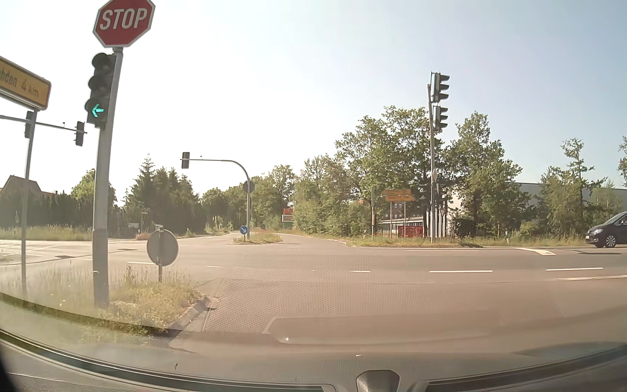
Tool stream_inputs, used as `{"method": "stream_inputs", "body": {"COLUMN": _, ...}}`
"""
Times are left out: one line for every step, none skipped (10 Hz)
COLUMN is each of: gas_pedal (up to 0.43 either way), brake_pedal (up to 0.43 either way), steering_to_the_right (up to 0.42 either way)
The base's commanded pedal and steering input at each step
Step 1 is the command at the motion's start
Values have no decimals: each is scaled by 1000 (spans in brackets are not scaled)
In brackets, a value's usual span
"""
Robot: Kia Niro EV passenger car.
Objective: Follow the waypoints while adhering to traffic rules and regulations
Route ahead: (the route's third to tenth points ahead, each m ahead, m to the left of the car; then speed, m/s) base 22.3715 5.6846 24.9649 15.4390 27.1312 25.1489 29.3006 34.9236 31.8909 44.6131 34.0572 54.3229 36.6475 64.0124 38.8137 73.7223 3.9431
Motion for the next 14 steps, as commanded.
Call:
{"method": "stream_inputs", "body": {"gas_pedal": 358, "brake_pedal": 6, "steering_to_the_right": -4}}
{"method": "stream_inputs", "body": {"gas_pedal": 358, "brake_pedal": 6, "steering_to_the_right": -4}}
{"method": "stream_inputs", "body": {"gas_pedal": 339, "brake_pedal": 6, "steering_to_the_right": -4}}
{"method": "stream_inputs", "body": {"gas_pedal": 331, "brake_pedal": 6, "steering_to_the_right": -8}}
{"method": "stream_inputs", "body": {"gas_pedal": 331, "brake_pedal": 6, "steering_to_the_right": -13}}
{"method": "stream_inputs", "body": {"gas_pedal": 319, "brake_pedal": 6, "steering_to_the_right": -18}}
{"method": "stream_inputs", "body": {"gas_pedal": 319, "brake_pedal": 6, "steering_to_the_right": -27}}
{"method": "stream_inputs", "body": {"gas_pedal": 299, "brake_pedal": 6, "steering_to_the_right": -37}}
{"method": "stream_inputs", "body": {"gas_pedal": 280, "brake_pedal": 6, "steering_to_the_right": -45}}
{"method": "stream_inputs", "body": {"gas_pedal": 268, "brake_pedal": 6, "steering_to_the_right": -55}}
{"method": "stream_inputs", "body": {"gas_pedal": 260, "brake_pedal": 6, "steering_to_the_right": -66}}
{"method": "stream_inputs", "body": {"gas_pedal": 260, "brake_pedal": 6, "steering_to_the_right": -74}}
{"method": "stream_inputs", "body": {"gas_pedal": 240, "brake_pedal": 6, "steering_to_the_right": -84}}
{"method": "stream_inputs", "body": {"gas_pedal": 240, "brake_pedal": 6, "steering_to_the_right": -98}}
